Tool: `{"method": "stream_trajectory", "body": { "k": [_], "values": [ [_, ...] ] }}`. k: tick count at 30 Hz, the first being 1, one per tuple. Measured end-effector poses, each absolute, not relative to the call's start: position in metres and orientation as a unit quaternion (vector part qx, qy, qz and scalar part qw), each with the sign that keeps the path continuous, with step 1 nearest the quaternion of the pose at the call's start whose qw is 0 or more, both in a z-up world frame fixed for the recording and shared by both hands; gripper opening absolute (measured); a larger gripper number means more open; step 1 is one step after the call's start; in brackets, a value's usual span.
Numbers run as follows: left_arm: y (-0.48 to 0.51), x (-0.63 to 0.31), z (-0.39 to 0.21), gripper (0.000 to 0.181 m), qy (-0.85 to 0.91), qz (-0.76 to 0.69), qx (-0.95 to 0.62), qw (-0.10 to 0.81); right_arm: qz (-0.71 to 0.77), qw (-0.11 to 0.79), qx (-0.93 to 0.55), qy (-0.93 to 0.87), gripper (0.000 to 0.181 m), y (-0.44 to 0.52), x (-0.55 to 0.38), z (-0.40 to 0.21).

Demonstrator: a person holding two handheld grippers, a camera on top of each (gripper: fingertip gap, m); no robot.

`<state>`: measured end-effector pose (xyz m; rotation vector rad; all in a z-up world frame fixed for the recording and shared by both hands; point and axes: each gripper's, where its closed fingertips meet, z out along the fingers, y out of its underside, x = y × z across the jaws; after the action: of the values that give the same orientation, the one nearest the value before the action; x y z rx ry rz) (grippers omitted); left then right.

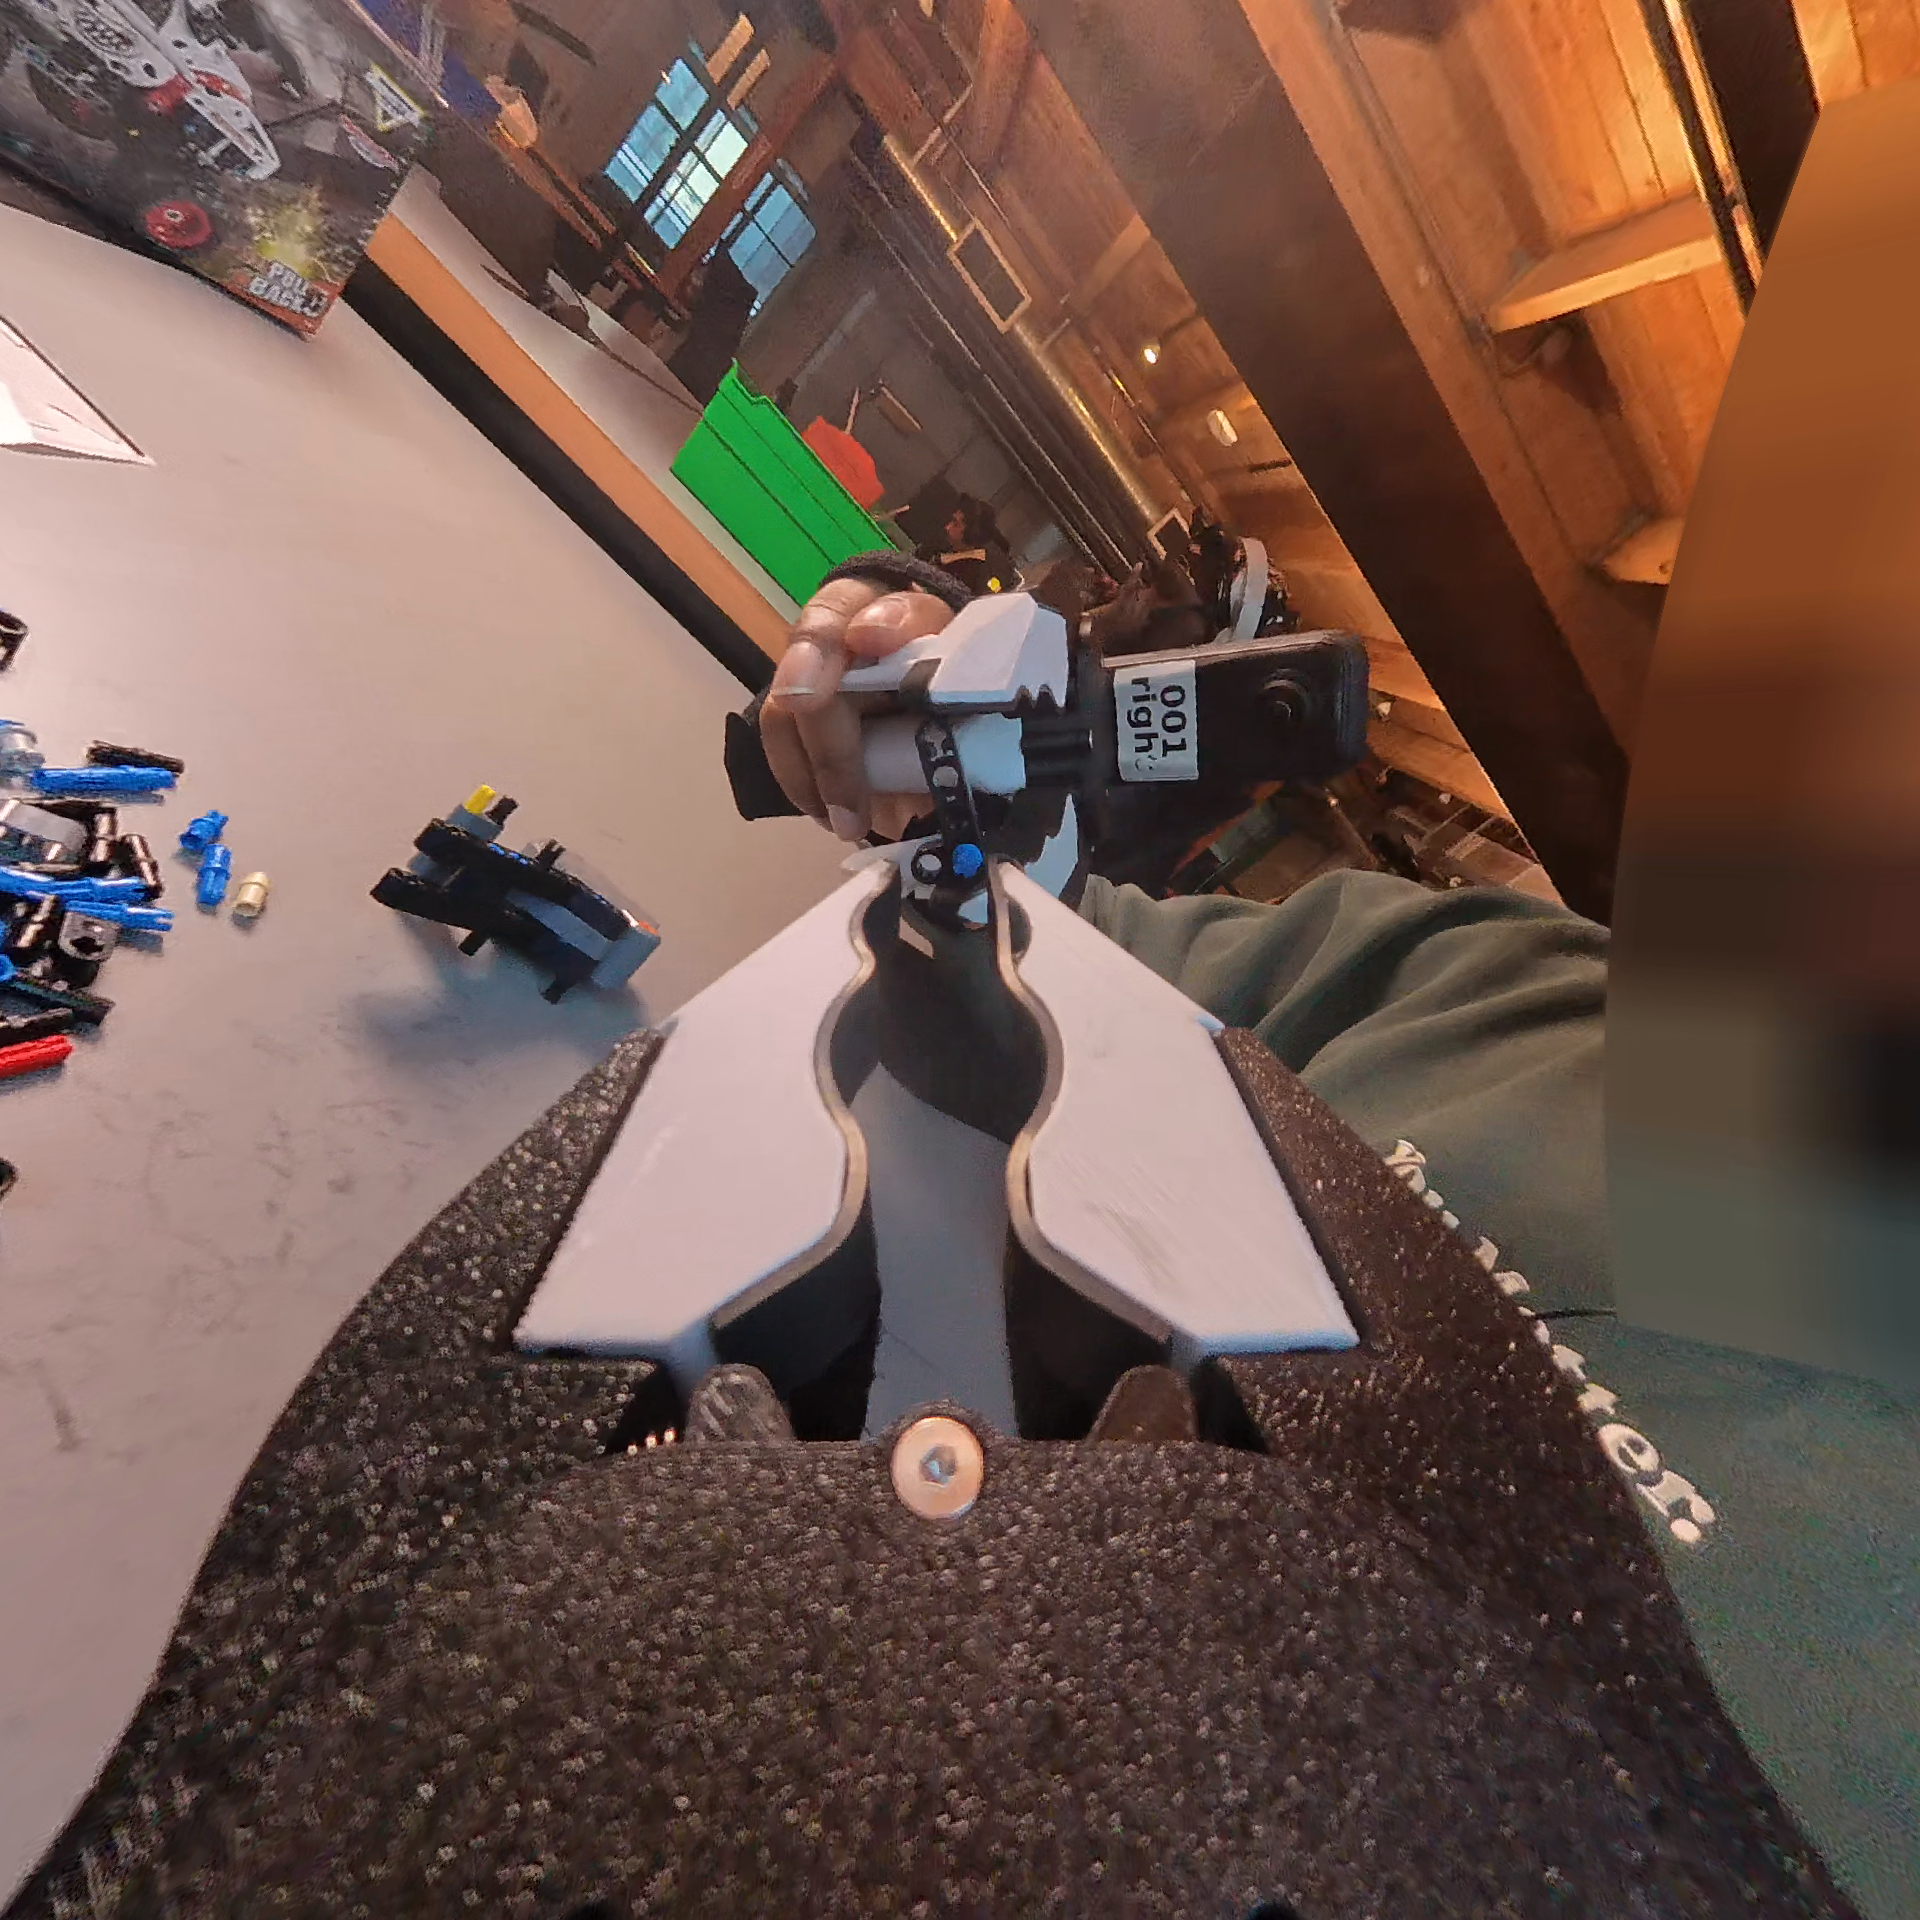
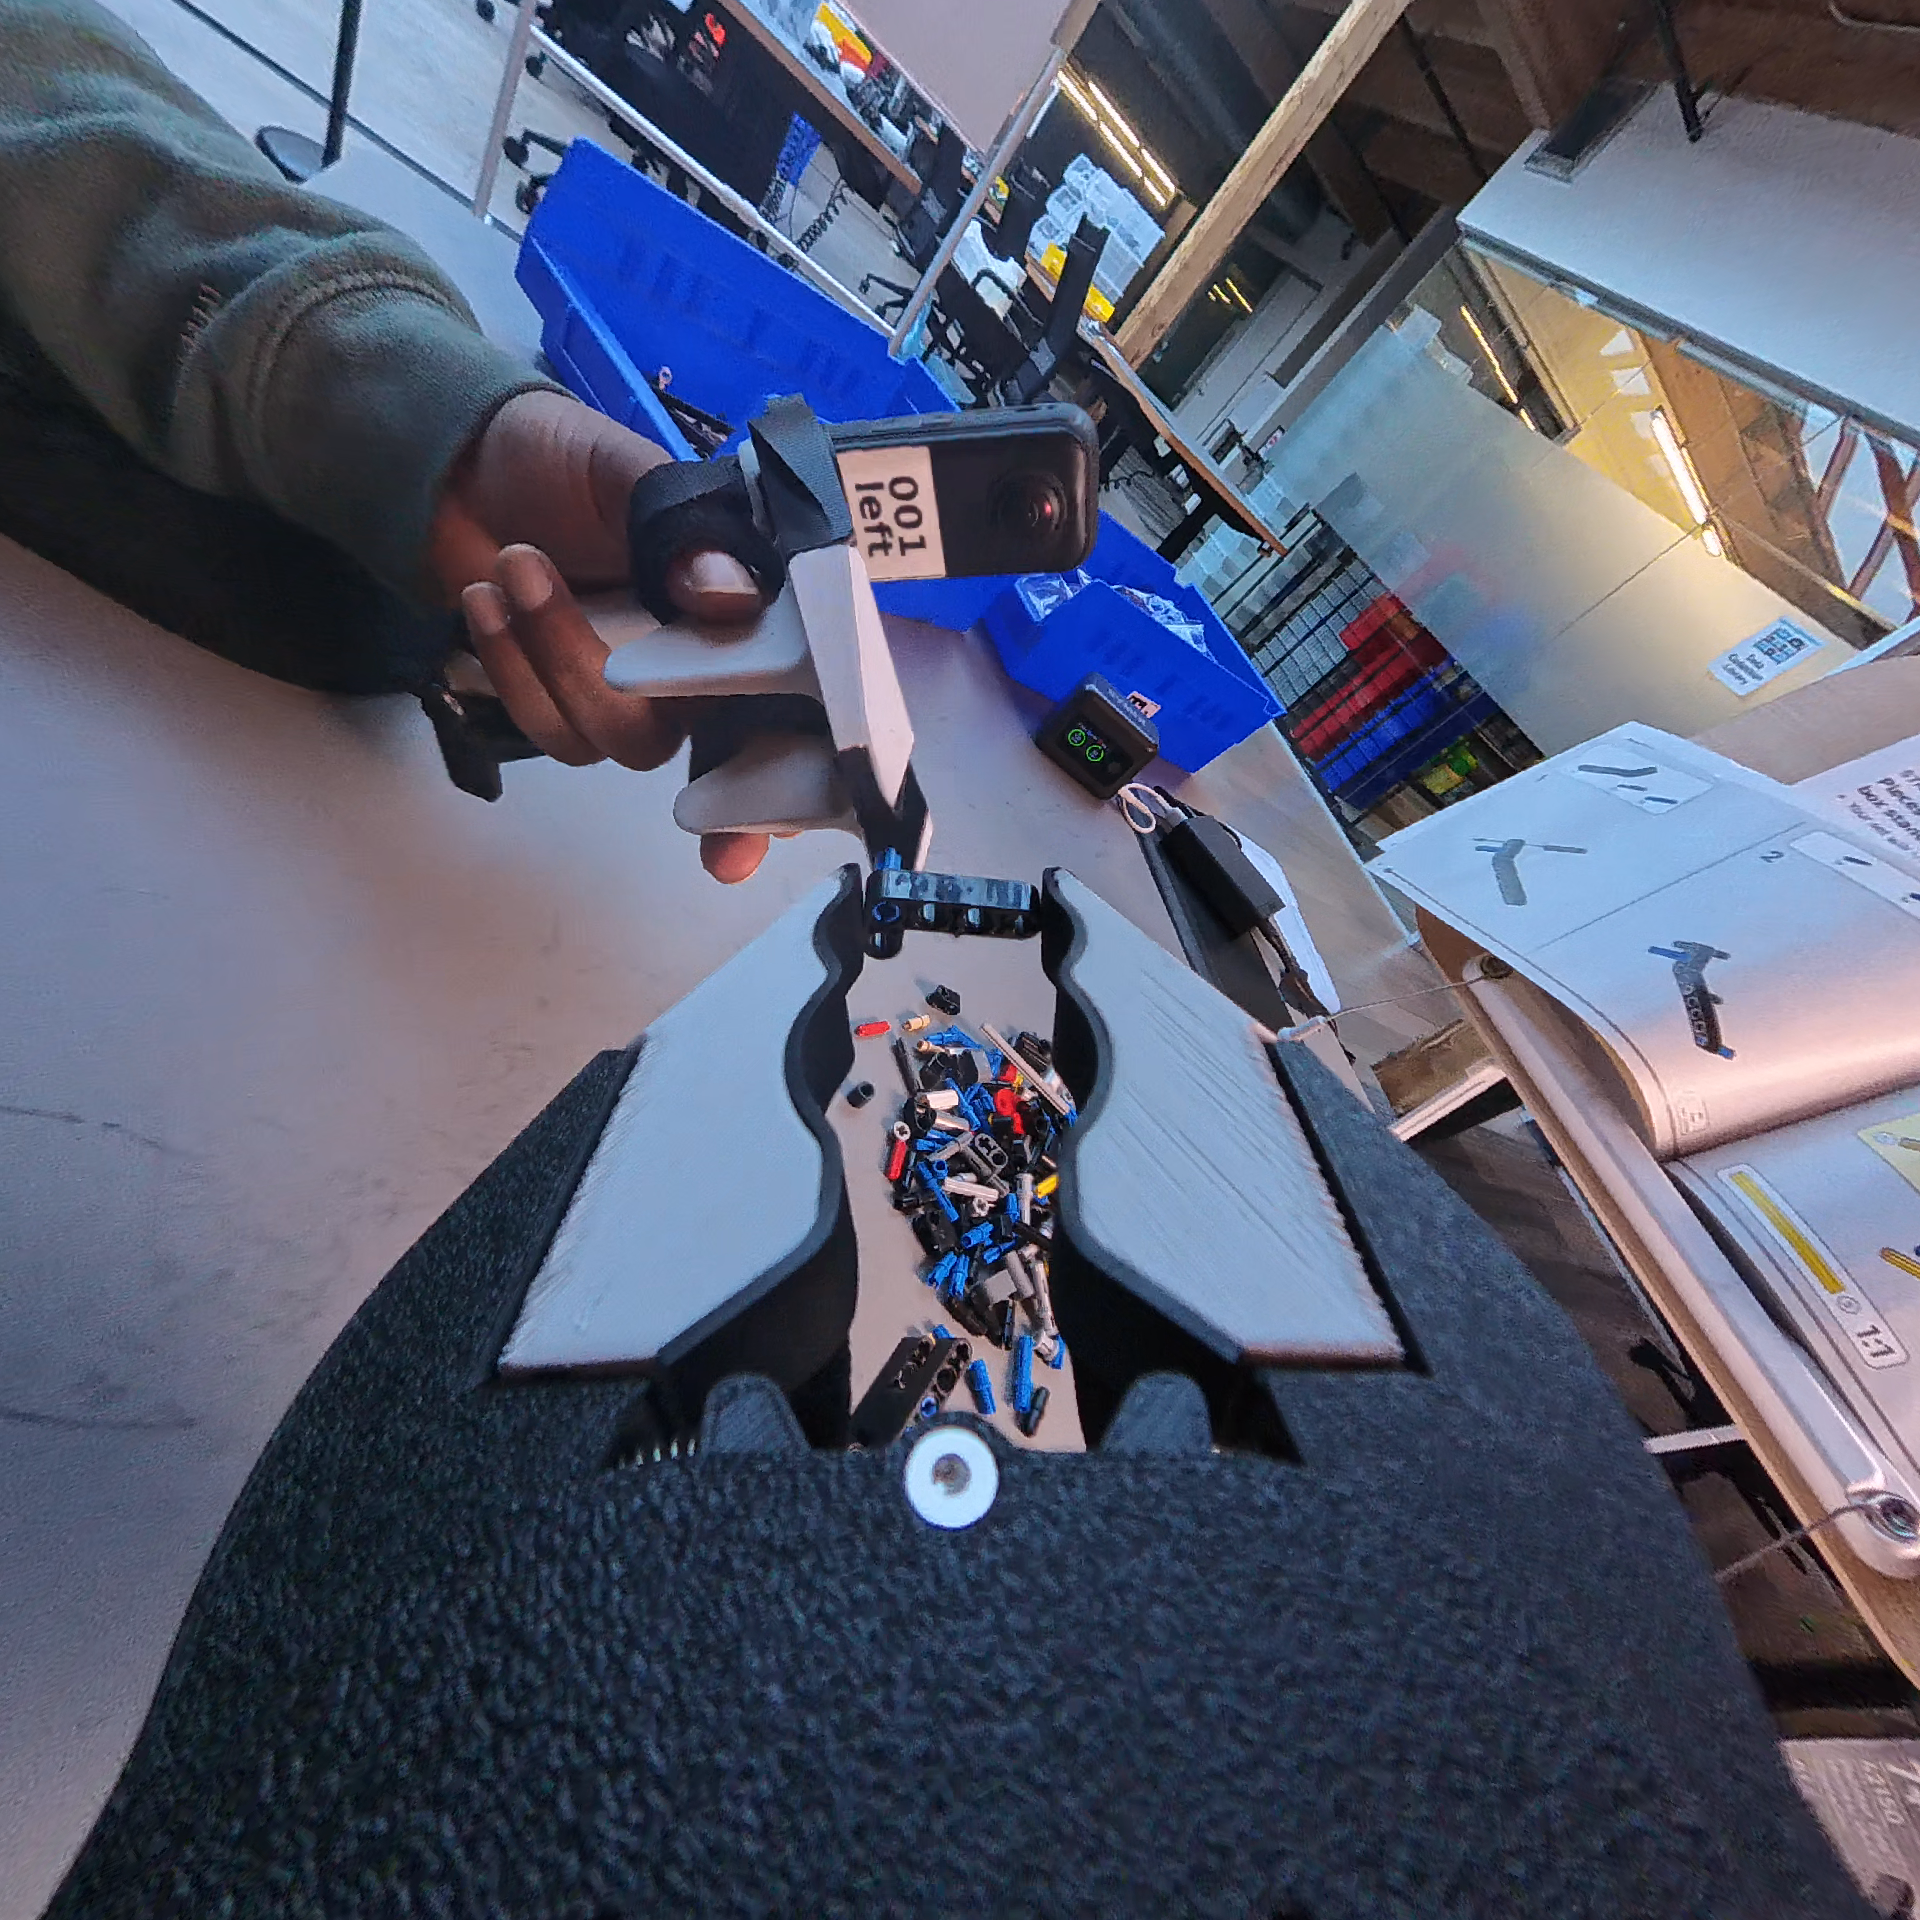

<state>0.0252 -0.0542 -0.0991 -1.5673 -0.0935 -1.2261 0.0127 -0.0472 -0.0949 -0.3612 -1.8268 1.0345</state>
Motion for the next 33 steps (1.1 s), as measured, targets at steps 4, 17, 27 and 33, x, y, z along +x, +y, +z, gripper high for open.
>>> {"method": "stream_trajectory", "body": {
  "k": [4,17,27,33],
  "values": [
    [-0.055,0.035,-0.1,0.007,-0.02,-0.516,-0.668,0.535,0.428,0.48,-0.143,-0.752,0.033,-0.051,0.014,-0.096],
    [-0.059,0.039,-0.1,0.002,0.009,-0.486,-0.685,0.543,0.433,0.479,-0.125,-0.754,0.032,-0.055,0.019,-0.096],
    [-0.05,-0.041,-0.147,0.003,-0.034,-0.26,-0.797,0.545,0.435,0.466,-0.184,-0.749,0.032,-0.015,0.031,-0.108],
    [0.004,-0.081,-0.199,0.004,-0.004,-0.083,-0.874,0.479,0.402,0.462,-0.19,-0.767,0.032,-0.016,0.019,-0.131]
  ]
}}
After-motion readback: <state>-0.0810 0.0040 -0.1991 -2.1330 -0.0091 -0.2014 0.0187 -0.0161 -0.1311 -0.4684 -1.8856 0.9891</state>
